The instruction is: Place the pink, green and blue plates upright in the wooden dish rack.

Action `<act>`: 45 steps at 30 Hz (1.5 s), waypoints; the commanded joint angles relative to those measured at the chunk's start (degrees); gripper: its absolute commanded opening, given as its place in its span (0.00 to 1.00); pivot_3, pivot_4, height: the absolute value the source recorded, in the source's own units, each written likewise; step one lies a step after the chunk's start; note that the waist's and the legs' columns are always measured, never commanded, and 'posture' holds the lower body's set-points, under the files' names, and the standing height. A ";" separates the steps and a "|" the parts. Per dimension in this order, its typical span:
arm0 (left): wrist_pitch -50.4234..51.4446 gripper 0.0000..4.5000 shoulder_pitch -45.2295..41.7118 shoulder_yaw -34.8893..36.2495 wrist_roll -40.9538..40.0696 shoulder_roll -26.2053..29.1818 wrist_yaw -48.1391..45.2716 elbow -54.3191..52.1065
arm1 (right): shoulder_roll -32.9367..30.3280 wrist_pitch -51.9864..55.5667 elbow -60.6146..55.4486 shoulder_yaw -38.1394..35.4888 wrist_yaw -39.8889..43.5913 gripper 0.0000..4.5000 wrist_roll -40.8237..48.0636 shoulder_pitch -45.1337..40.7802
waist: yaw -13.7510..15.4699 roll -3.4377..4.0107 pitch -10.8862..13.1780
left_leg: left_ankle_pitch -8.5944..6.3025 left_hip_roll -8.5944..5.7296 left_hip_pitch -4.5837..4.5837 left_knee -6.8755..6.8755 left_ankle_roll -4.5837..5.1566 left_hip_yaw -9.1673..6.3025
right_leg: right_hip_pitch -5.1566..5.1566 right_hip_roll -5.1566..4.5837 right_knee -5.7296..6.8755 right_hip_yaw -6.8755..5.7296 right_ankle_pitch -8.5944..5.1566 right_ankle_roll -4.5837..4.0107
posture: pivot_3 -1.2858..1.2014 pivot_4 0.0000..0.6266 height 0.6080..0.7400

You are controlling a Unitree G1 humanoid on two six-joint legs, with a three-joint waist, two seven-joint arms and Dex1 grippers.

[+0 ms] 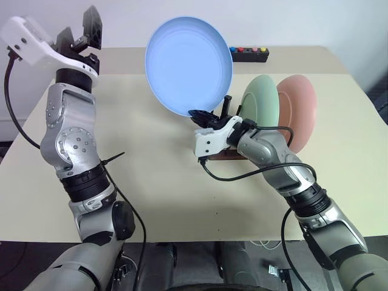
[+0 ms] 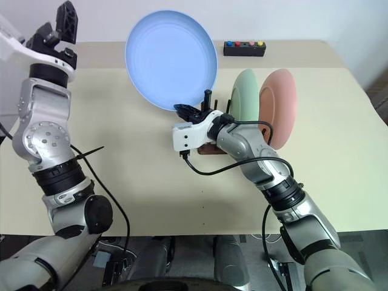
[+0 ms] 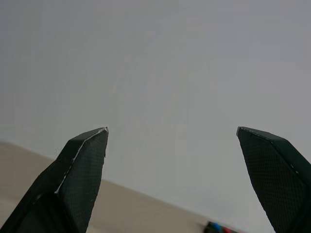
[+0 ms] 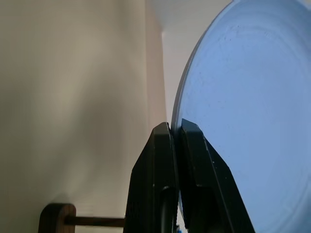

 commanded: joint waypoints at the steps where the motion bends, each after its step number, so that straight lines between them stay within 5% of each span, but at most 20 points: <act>1: -4.23 0.98 3.67 -2.76 6.33 6.41 -4.38 2.56 | 0.79 -0.77 -1.98 -3.98 -1.05 0.00 3.69 -0.98 | -0.19 0.00 0.00 | 0.00 0.00 0.01 -0.01 0.00 0.00 | 0.00 0.00 0.01 0.00 0.00 0.00 | 0.52 0.24 1.00; 8: -5.69 0.98 17.15 -13.02 13.33 15.10 -16.93 6.15 | 5.52 2.88 -7.93 -8.81 3.70 0.00 19.60 0.09 | -0.35 0.02 0.00 | -0.01 0.01 0.03 -0.10 0.01 -0.01 | -0.01 0.00 0.02 0.00 0.00 -0.01 | 0.52 0.24 1.00; 16: -7.46 0.98 34.23 -20.99 8.03 16.55 -37.01 -5.96 | 11.69 26.21 -22.64 -17.31 8.97 0.00 49.50 2.50 | -0.22 0.05 0.01 | -0.01 0.05 0.02 -0.11 0.02 -0.04 | -0.02 -0.01 0.05 0.00 0.00 -0.06 | 0.52 0.24 1.00; 26: -4.11 0.98 38.11 -24.82 5.95 18.09 -44.47 -10.33 | 11.60 44.08 -30.54 -28.94 2.55 0.00 71.96 7.45 | -0.09 0.09 0.02 | -0.02 0.05 0.04 -0.11 0.03 -0.06 | 0.00 0.01 0.06 -0.02 0.02 -0.11 | 0.52 0.24 1.00; 45: -2.57 0.98 37.17 -28.82 5.92 17.27 -45.86 -13.20 | 9.41 46.48 -30.00 -32.36 -2.07 0.00 84.87 17.57 | -0.10 0.11 0.01 | -0.03 0.06 0.04 -0.11 0.05 -0.03 | 0.00 0.02 0.04 -0.01 0.02 -0.10 | 0.52 0.24 1.00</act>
